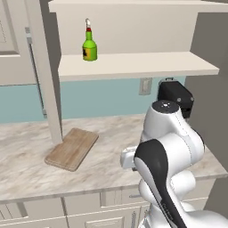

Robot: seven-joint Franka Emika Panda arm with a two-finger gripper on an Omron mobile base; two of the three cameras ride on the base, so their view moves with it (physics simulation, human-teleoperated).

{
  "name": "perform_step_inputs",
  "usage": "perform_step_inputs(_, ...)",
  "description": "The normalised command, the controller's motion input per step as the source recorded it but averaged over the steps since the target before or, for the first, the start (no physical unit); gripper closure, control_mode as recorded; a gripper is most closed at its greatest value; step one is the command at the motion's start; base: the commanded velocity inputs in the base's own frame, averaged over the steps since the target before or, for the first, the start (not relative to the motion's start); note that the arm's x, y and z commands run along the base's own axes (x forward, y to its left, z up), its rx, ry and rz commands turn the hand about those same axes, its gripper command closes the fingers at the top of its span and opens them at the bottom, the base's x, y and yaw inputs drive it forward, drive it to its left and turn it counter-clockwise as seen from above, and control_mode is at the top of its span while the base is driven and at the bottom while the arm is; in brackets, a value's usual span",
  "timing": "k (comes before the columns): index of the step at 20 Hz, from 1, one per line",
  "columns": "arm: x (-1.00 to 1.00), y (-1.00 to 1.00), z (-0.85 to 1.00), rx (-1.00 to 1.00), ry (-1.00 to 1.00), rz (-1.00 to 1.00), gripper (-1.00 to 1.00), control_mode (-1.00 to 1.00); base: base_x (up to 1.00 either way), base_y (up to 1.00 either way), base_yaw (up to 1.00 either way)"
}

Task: Move the cutting board and knife to the sink. Then move spray from the cabinet to the counter.

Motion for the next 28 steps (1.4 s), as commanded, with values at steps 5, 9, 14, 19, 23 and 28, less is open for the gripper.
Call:
perform_step_inputs(5, 0.60, 0.17, 0.00, 0.01, 0.00, -0.03, -1.00, -1.00, 0.00, 0.00, 0.00)
perform_step_inputs(9, 0.67, 0.07, 0.00, 0.05, 0.00, 0.00, -1.00, -1.00, 0.00, 0.00, 0.00)
perform_step_inputs(14, 0.65, 0.03, 0.00, 0.07, -0.01, 0.00, -1.00, -1.00, 0.00, 0.00, 0.00)
perform_step_inputs(19, 0.08, 0.00, 0.00, 0.02, -0.02, 0.01, -1.00, -1.00, 0.00, 0.00, 0.00)
perform_step_inputs(23, 0.05, 0.09, -0.01, 0.00, 0.00, 0.00, -1.00, -1.00, 0.00, 0.00, 0.00)
perform_step_inputs(28, 0.33, 0.25, -0.09, 0.00, -0.04, 0.00, -1.00, -1.00, 0.00, 0.00, 0.00)
